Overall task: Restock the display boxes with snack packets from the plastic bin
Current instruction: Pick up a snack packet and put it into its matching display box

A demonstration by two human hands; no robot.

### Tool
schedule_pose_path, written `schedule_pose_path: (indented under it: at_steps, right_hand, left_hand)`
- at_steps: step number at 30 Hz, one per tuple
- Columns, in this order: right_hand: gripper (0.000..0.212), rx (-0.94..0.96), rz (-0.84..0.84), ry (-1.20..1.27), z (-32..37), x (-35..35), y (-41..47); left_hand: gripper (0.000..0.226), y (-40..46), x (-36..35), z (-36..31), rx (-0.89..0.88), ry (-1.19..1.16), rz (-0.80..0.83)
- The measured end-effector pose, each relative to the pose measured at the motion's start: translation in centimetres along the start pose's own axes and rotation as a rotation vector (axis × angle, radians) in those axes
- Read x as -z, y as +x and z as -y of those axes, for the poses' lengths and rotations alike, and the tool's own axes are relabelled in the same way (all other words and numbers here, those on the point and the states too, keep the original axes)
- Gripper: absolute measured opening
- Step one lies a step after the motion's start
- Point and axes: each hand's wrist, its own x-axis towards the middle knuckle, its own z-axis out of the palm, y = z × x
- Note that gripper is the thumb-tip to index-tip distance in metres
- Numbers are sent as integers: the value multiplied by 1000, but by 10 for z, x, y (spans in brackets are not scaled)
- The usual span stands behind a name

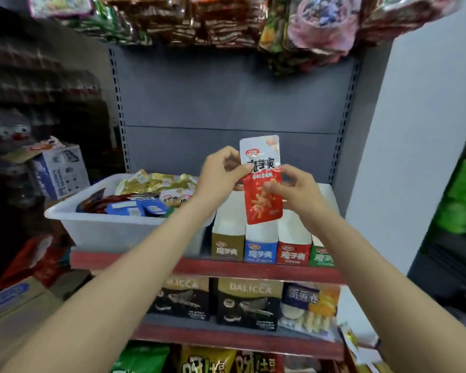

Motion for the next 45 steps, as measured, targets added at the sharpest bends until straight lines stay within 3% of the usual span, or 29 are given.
schedule_pose_path:
  at_steps: [3,7,10,13,16,21,27,30,34,38,42,45]
  right_hand:
    - [19,-46,-74,18,-15,20,-11]
    - [33,-101,-204,58,-34,38,-9]
    - [31,-123,-280,90,-45,50,-1]
    - [21,-146,-313,102,-52,59,13]
    - [8,-167,-273,55,-56,62,28]
    - [6,-181,-187,-90,-62,67,57]
    - [19,-134,-125,-106,-60,80,78]
    - [19,-169,-68,-218,-69,78,87]
    - [15,-228,26,-410,-77,74,99]
    - [11,-46,47,-777,-77,76,108]
    - [7,8,91,-1084,-82,80,116]
    - [15,65,59,-1255,-85,79,121]
  left_hand:
    - [6,-7,-24,11,-5,66,34]
    - [28,-15,-43,35,-50,374,147]
    - [36,-16,-51,54,-148,660,343]
    - [47,-4,-55,67,-124,801,452]
    - [52,19,-65,74,-45,784,437]
    - [47,64,-84,82,45,697,443]
    - [36,89,-98,86,75,667,544]
    - [31,93,-99,92,69,636,504]
    - [35,95,-96,94,81,528,478]
    - [31,98,-96,94,74,502,467]
    - [31,101,-100,100,62,529,443]
    - [35,103,-102,102,59,533,425]
